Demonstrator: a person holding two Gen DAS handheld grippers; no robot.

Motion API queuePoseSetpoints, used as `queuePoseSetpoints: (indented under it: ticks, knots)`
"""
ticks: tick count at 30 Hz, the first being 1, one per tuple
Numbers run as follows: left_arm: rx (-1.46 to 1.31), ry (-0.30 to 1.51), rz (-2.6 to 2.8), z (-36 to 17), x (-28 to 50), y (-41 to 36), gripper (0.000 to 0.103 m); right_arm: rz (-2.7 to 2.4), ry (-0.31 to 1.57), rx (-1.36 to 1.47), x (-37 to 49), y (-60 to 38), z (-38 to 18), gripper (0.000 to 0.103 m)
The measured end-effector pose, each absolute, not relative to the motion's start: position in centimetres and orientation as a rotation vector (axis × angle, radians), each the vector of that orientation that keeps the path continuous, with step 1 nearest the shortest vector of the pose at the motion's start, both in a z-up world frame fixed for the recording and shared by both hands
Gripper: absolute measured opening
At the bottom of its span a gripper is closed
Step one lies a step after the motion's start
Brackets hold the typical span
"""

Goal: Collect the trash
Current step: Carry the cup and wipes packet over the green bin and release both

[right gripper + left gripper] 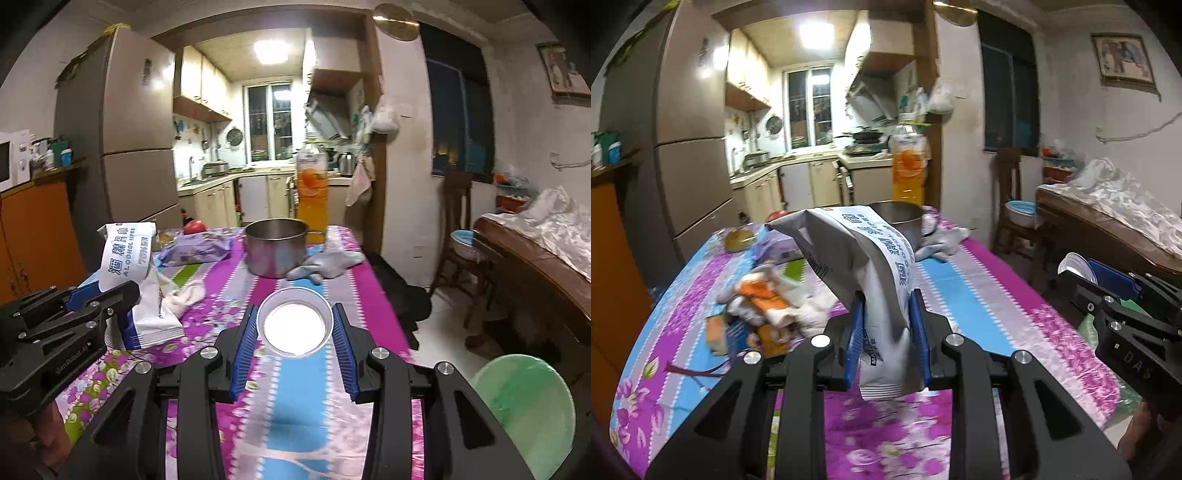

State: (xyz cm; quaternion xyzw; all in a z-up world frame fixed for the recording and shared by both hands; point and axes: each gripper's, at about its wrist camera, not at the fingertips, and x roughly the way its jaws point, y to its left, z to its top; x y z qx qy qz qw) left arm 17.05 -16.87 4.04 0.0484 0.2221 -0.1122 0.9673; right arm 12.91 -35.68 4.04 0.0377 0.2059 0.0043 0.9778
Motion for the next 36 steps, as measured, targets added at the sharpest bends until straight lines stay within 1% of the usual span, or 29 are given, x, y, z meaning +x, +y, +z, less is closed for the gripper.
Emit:
queuePoseSetpoints:
  ticks: [9, 19, 29, 36]
  knots:
    - [0.127, 0.441, -0.371, 4.5, 16.6, -23.7, 0.023, -0.142, 0.392, 0.096, 8.8, -42.6, 5.6, 0.041]
    - [0.167, 0.441, -0.543, 4.6, 15.6, -32.3, 0.023, -0.322, 0.415, 0.142, 4.4, -51.7, 5.5, 0.041]
    - [0.217, 0.504, -0.664, 3.0, 15.0, -39.1, 0.023, -0.42, 0.528, 0.209, 2.7, -59.8, 2.8, 0.041]
    - [0.259, 0.616, -0.762, 1.0, 15.7, -43.3, 0.023, -0.415, 0.66, 0.273, 4.5, -63.5, -0.5, 0.041]
